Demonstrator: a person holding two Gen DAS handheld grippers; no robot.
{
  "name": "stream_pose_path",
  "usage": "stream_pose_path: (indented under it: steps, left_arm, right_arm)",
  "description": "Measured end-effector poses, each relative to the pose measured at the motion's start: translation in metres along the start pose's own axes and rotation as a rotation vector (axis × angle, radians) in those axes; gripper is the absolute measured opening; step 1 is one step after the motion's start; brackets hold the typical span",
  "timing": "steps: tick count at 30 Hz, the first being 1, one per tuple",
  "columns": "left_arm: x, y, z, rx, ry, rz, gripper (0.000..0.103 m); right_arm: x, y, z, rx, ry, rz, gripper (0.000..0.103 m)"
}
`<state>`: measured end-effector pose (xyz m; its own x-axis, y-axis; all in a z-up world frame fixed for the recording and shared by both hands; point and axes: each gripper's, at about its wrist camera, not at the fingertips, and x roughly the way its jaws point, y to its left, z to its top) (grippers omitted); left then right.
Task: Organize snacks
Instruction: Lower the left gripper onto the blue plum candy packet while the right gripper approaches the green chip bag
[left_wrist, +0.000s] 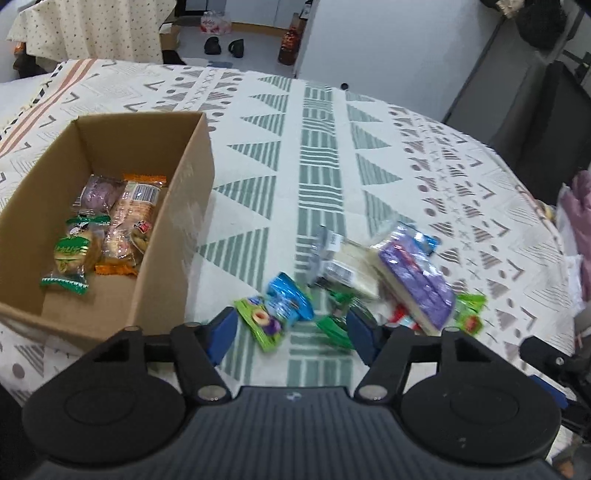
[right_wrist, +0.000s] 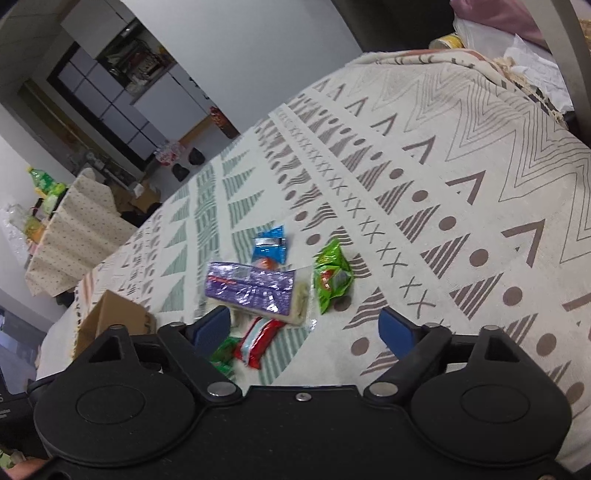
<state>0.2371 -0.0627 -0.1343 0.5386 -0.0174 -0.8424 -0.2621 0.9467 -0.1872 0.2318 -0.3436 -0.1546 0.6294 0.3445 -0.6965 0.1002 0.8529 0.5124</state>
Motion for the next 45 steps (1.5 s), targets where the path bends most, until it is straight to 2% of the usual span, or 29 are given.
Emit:
stream_pose_path:
  steps: [8, 14, 23, 30, 31, 32, 34, 35, 37, 45]
  left_arm:
    - [0.036, 0.000, 0.006, 0.002, 0.035, 0.035, 0.058]
    - [0.055, -0.001, 0.000, -0.026, 0.034, 0.073, 0.058]
    - [0.065, -0.001, -0.005, -0.051, -0.004, 0.101, 0.058]
    - [0.067, -0.002, -0.008, -0.034, -0.008, 0.106, 0.052]
    - [0.067, -0.001, -0.007, -0.032, -0.004, 0.103, 0.048]
    - [0.066, 0.000, -0.006, -0.032, -0.001, 0.104, 0.040]
    - [0.065, 0.003, -0.005, -0.042, 0.003, 0.102, 0.035]
    - [0.063, 0.005, -0.005, -0.051, 0.004, 0.097, 0.033]
    - [0.058, 0.006, -0.004, -0.070, -0.004, 0.097, 0.032]
    - [0.025, 0.007, -0.004, -0.093, -0.056, 0.069, 0.031]
  right_arm:
    - [0.024, -0.008, 0.012, 0.023, 0.015, -0.061, 0.074]
    - [0.042, -0.008, 0.022, 0.028, 0.013, -0.064, 0.071]
    - [0.066, -0.004, 0.028, 0.003, 0.035, -0.088, 0.070]
    - [0.089, -0.003, 0.033, -0.017, 0.058, -0.116, 0.066]
    - [0.092, -0.003, 0.033, -0.019, 0.066, -0.117, 0.064]
    - [0.095, -0.002, 0.033, -0.021, 0.071, -0.117, 0.062]
    - [0.098, -0.001, 0.033, -0.034, 0.078, -0.115, 0.057]
    - [0.100, 0.000, 0.033, -0.033, 0.083, -0.107, 0.046]
    - [0.100, -0.002, 0.031, -0.021, 0.099, -0.099, 0.034]
    - [0.073, -0.002, 0.030, -0.015, 0.038, -0.085, 0.028]
